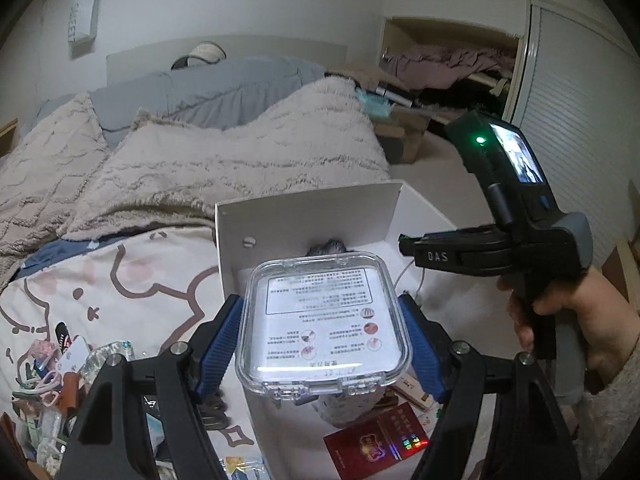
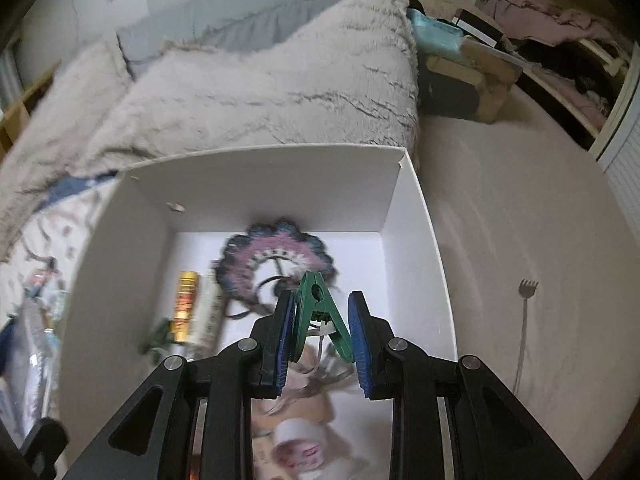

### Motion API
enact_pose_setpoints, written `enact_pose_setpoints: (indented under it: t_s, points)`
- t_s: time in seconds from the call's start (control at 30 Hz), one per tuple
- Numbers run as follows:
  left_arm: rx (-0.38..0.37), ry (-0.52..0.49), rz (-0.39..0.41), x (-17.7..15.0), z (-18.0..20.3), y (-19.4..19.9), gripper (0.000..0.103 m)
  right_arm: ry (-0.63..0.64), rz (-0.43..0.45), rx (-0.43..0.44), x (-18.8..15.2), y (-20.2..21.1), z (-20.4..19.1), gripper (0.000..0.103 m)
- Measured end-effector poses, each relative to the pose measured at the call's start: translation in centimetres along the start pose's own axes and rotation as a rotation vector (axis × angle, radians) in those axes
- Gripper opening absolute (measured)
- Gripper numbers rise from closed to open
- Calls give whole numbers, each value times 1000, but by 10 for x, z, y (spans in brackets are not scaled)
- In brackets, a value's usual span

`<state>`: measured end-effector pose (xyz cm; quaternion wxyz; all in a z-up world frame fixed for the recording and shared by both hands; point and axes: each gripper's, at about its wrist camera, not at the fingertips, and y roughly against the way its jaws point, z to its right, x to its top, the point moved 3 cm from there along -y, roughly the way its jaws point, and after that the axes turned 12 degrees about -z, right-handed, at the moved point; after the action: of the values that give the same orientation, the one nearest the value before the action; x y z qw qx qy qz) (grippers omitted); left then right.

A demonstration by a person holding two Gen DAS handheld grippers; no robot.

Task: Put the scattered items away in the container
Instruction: 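Carry the clear case and green clothespin into the white box with both tools, then open both tools to release the case and clothespin inside the box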

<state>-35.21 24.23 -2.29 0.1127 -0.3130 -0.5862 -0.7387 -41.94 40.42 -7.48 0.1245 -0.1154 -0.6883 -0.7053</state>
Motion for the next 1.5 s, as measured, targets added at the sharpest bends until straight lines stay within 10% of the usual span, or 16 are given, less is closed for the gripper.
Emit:
enact_pose_setpoints:
  t_s: [0.8,1.5]
  points:
    - [-6,-10,-215,7,15,-58,76,46,63,62,-54,41,11,35]
    - [43,29,-163,15,10,-44,95,49,81,98,-92,45,12,35]
